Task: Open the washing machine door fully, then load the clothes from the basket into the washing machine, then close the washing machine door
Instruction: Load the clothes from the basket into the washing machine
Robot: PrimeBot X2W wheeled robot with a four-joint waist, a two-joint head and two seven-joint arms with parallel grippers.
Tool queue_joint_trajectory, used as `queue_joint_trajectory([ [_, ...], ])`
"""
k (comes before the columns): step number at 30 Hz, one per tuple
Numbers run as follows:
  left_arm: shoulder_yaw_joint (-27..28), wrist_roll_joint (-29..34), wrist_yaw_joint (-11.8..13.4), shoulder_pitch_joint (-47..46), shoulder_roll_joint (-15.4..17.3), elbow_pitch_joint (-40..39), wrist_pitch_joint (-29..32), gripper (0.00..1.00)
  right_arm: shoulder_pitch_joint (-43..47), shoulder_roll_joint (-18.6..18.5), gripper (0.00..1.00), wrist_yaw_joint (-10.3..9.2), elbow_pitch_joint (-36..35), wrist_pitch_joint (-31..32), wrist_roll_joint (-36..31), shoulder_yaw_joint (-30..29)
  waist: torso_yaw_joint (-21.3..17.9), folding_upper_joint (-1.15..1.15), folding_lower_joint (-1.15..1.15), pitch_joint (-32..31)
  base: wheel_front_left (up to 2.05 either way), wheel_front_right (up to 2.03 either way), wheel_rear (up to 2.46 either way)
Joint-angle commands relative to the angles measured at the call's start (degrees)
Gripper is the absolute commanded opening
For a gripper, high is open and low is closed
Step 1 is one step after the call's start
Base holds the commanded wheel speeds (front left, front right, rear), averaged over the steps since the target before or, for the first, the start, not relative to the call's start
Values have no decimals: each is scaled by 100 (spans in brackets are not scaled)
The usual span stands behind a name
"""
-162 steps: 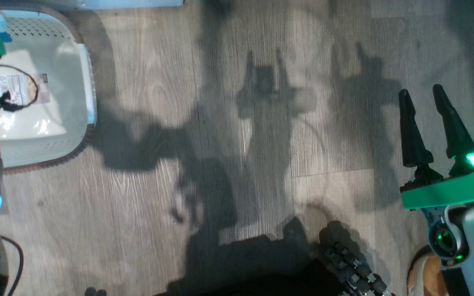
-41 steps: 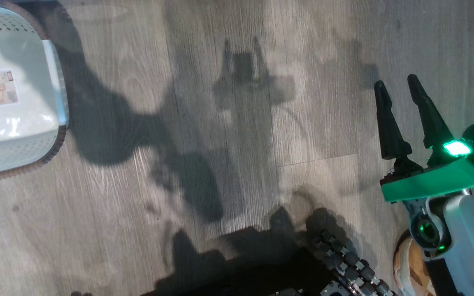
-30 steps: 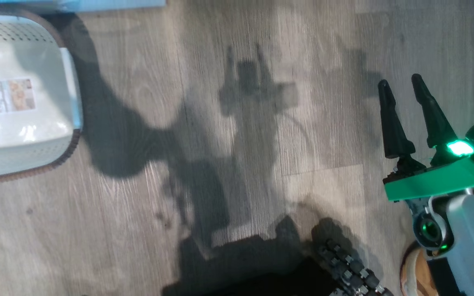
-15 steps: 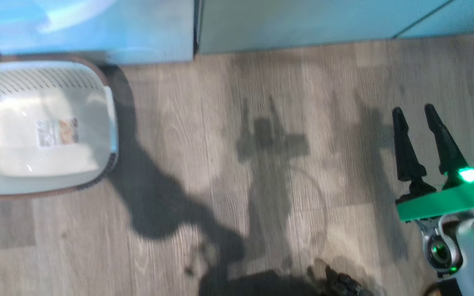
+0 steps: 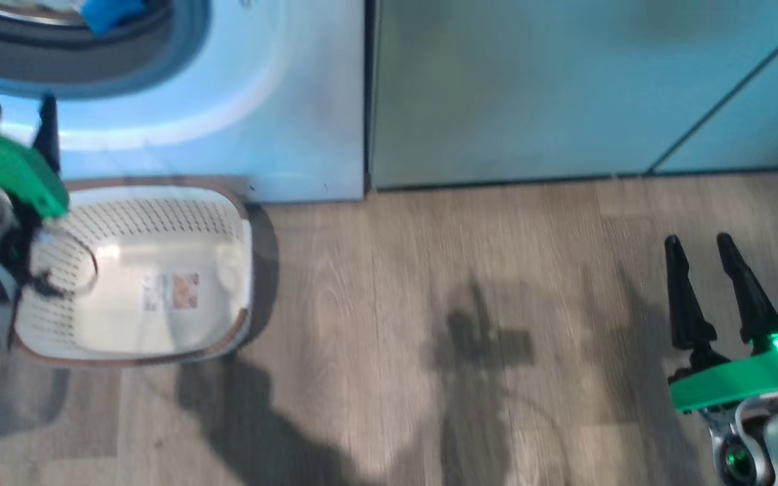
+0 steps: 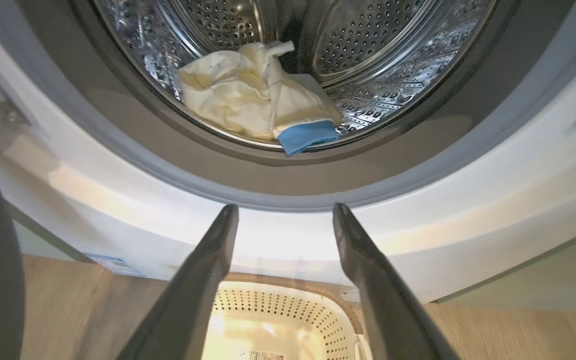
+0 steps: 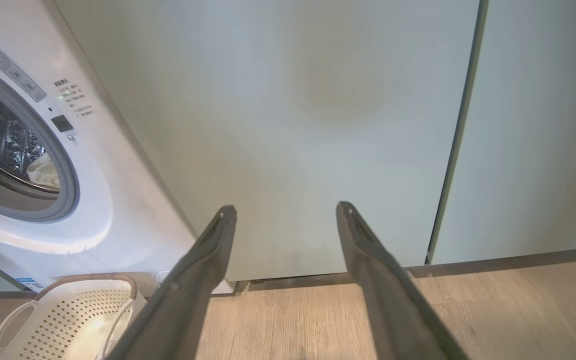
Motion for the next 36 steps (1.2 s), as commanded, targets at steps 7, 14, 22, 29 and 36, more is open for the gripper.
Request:
queue_joint_trajectory([
  [7, -101, -208, -4, 750, 352, -664, -479, 100, 270, -156, 100, 2, -99, -38, -77, -22, 252, -1, 1, -683, 0, 0, 0],
  [14, 899, 154, 105, 1874, 313, -2098, -516, 100, 480, -116, 100, 2, -113, -38, -92, -109, 227, -1, 1, -977, 0, 0, 0],
  [22, 2261, 983, 143, 3477, -506, -3561, -517, 100, 777, -65, 100, 2, -106, -38, -104, -223, 225, -1, 1, -1326, 0, 0, 0],
  [29, 2946, 1687, 47, 4381, -1209, -4215, -518, 100, 1053, -59, 100, 2, -113, -38, -130, -325, 290, -1, 1, -1663, 0, 0, 0],
  [36, 3118, 2114, 0, 4807, -1580, -4300, -518, 100, 1233, -55, 100, 2, -158, -38, -164, -402, 380, -1, 1, -1842, 0, 0, 0],
])
